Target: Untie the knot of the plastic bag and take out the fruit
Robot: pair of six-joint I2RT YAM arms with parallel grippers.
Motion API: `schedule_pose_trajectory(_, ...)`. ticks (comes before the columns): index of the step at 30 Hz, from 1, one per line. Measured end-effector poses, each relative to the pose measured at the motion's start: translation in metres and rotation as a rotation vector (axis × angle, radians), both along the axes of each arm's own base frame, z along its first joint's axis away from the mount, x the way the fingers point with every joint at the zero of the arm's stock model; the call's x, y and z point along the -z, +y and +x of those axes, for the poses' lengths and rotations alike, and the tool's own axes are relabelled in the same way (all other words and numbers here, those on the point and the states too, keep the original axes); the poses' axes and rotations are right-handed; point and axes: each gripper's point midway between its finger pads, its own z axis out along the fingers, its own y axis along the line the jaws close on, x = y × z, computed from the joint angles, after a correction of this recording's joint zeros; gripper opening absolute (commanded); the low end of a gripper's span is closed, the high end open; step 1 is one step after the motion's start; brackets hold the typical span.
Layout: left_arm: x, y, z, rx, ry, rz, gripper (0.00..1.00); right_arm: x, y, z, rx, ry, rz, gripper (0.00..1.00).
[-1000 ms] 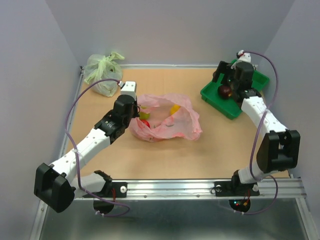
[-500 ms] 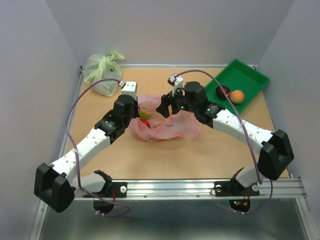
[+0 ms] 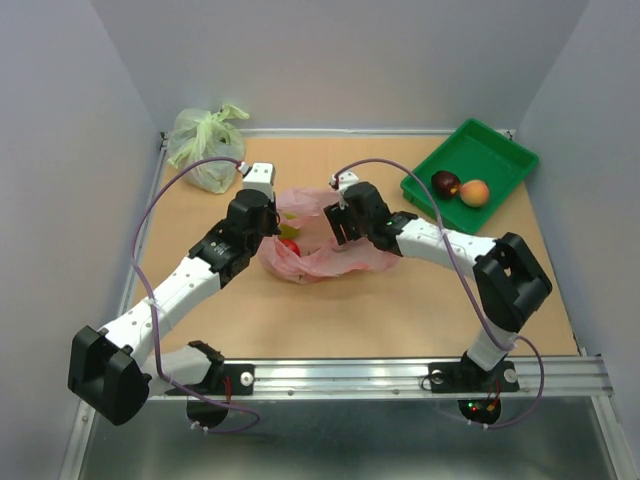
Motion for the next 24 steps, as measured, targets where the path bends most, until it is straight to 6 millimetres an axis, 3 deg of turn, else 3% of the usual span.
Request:
schedule_pose_trajectory(5, 0.000, 0.000, 0.000, 0.000, -0.002, -0.001, 0.00, -0.012, -0.020, 0.024, 0.106, -0.099, -0.097, 0.70)
schedule_pose_trajectory(10, -0.001, -0.001, 0.000, 0.003, -0.002, -0.002, 0.00, -0.034, -0.023, 0.047, 0.168, -0.181, -0.113, 0.69)
schedule_pose_trajectory(12, -0.001, -0.001, 0.000, 0.005, -0.002, -0.004, 0.00, -0.034, -0.023, 0.053, 0.179, -0.189, -0.115, 0.69)
schedule_pose_trajectory(20, -0.001, -0.003, 0.000, 0.017, -0.001, -0.009, 0.00, 0.017, -0.040, 0.073, 0.212, -0.123, -0.176, 0.63)
schedule_pose_trajectory(24, -0.001, -0.004, -0.001, 0.022, 0.001, -0.011, 0.00, 0.024, -0.038, 0.079, 0.205, -0.124, -0.163, 0.62)
